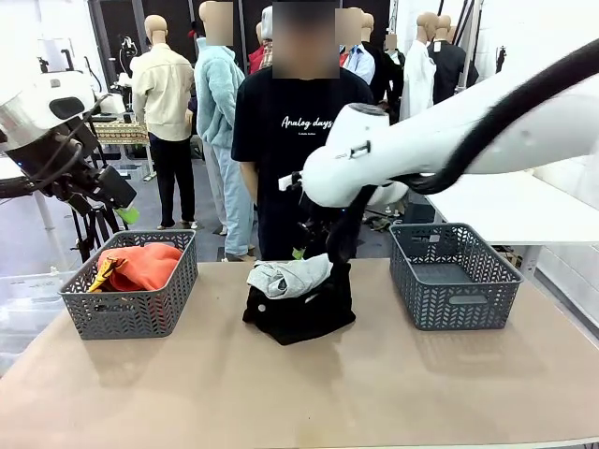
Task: Sort the tops and bottoms.
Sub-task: Lift clothes from the center of the table with your right hand.
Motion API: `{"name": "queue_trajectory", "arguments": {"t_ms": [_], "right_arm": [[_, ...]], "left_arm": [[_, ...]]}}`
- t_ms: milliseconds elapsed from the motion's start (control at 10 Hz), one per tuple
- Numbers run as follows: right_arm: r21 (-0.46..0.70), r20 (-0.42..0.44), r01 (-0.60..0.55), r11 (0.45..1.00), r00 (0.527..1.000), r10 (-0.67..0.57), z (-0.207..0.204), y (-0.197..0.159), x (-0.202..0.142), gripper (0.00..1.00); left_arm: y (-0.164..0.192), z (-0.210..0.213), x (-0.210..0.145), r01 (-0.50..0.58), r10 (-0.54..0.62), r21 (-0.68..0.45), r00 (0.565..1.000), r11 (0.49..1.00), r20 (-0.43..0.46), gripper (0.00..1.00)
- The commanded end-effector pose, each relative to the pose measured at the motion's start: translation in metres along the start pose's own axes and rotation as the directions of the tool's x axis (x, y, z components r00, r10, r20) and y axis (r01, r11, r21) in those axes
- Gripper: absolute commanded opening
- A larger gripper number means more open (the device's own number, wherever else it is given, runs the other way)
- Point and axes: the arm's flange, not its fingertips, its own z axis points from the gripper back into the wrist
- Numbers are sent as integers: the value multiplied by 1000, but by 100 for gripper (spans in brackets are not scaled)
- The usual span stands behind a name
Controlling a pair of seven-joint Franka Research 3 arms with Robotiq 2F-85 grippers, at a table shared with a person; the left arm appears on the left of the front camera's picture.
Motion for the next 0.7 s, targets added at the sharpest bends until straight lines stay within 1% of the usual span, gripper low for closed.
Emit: {"name": "queue_trajectory", "arguments": {"t_ms": [0,300,400,500,600], "right_arm": [[-16,60,0,1000,998,1,22,18,-21,100],[-16,60,0,1000,998,1,22,18,-21,100],[-4,33,-13,1000,999,14,14,8,3,100],[-31,-14,-15,999,1000,15,12,16,5,100],[-48,-33,-21,999,999,20,7,22,15,100]], "left_arm": [[1,1,2,-3,3,0,1000,1000,2,100],[1,1,2,-3,3,0,1000,1000,2,100],[1,1,2,-3,3,0,1000,1000,2,100],[1,1,2,-3,3,0,1000,1000,2,100],[1,1,2,-3,3,0,1000,1000,2,100]]}}
